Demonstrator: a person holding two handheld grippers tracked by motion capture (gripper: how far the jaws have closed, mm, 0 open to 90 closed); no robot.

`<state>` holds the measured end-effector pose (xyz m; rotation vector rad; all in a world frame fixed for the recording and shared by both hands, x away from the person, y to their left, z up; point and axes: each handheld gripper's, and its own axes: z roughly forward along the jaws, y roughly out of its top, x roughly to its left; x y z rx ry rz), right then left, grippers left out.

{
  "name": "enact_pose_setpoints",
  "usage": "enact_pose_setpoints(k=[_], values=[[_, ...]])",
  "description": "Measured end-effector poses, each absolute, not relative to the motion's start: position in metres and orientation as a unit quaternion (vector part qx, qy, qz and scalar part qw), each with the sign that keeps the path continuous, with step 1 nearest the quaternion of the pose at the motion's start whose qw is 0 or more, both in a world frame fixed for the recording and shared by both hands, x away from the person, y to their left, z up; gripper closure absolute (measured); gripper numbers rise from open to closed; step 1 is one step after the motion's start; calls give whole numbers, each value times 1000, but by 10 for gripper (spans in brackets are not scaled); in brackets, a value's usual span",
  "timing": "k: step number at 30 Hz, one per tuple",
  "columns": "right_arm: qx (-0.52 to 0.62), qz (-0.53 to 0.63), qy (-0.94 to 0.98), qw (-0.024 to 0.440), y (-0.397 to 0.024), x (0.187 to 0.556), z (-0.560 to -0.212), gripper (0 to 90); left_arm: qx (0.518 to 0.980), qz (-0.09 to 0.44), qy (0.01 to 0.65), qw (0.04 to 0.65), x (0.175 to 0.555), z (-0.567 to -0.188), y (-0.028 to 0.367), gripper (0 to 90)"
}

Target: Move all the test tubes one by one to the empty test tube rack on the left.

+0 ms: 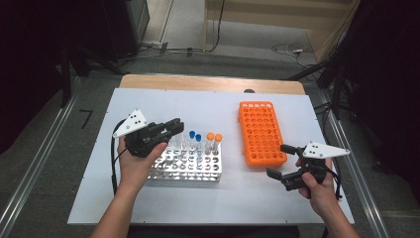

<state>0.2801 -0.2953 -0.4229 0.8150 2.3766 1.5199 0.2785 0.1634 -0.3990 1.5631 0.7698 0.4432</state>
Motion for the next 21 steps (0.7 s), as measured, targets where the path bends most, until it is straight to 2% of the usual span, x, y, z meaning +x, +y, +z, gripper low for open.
enact_pose_setpoints(k=[6,21], values=[[291,509,800,125,-312,290,-432,0,675,209,350,615,282,-404,169,767],[325,507,788,129,-329,302,-441,0,654,224,385,611,290,-417,174,767]])
